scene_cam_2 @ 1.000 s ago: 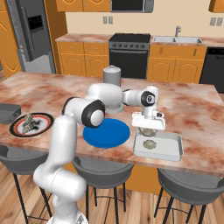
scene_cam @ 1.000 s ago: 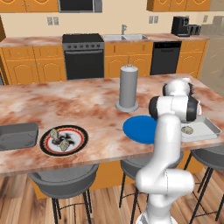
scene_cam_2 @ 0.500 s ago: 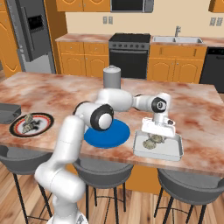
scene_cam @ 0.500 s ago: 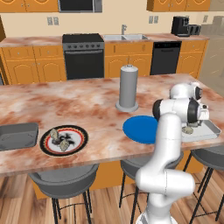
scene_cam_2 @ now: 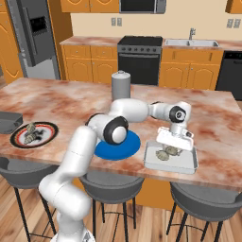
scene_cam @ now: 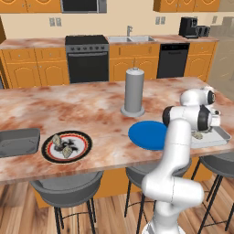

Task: Place two dumplings into each of the tupperware containers and then place the containers in the fridge.

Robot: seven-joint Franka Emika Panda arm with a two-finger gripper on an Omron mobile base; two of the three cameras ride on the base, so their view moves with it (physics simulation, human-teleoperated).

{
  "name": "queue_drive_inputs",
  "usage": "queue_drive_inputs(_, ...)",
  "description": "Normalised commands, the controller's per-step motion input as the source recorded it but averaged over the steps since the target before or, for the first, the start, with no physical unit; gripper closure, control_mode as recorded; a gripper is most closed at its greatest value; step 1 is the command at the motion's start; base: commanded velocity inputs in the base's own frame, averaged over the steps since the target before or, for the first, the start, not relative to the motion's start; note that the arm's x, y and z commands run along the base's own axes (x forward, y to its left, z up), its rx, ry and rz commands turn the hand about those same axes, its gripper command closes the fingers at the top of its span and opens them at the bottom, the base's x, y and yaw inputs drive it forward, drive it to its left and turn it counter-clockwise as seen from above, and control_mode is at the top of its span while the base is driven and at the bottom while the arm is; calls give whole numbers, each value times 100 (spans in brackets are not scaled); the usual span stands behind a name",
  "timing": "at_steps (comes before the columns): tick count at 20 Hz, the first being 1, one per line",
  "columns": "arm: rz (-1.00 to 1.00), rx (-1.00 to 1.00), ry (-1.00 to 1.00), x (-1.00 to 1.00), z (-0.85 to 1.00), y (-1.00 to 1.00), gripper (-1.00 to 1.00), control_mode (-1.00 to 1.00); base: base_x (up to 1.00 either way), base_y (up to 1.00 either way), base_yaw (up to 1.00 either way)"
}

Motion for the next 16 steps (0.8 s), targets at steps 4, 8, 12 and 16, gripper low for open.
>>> queue_drive_inputs(4, 0, 4, -1, -18, -1, -13, 100, -100, 0, 0, 0)
queue_drive_inputs(8, 0, 1, -6, -25, -2, -5, 100, -100, 0, 0, 0)
queue_drive_inputs(12, 0, 0, -11, -29, -32, 0, 100, -100, 0, 0, 0)
queue_drive_inputs(16, 0, 0, -15, -7, -28, 0, 100, -100, 0, 0, 0)
